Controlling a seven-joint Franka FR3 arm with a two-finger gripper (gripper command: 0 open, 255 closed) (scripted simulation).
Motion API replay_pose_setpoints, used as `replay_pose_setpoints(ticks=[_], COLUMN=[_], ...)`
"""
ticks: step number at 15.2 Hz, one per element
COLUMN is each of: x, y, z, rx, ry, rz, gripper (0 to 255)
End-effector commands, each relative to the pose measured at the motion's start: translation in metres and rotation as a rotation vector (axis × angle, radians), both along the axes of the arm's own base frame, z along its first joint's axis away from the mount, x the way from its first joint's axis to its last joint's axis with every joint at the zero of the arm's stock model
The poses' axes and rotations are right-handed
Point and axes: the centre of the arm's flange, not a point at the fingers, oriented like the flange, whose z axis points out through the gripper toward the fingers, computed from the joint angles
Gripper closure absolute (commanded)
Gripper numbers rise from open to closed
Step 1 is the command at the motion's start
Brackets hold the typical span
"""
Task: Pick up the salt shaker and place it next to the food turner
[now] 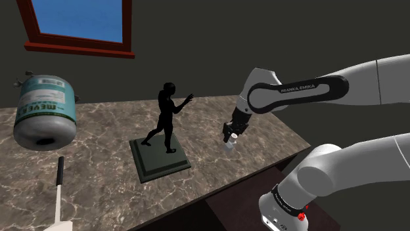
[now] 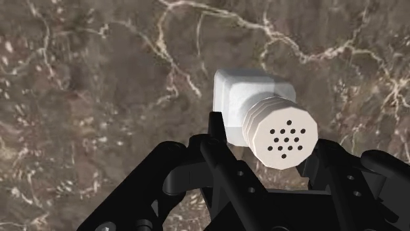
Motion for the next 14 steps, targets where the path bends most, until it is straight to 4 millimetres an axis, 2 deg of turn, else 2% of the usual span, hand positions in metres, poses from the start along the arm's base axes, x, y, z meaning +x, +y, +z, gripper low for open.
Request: replay_pose_setpoints(ticks=[1,14], x=[0.000,0.000], y=[0.001,0.001], z=[0.009,0.078], rx=[0.000,0.000], ry=[0.001,0.001], rz=[0.000,0.000], gripper=[255,255])
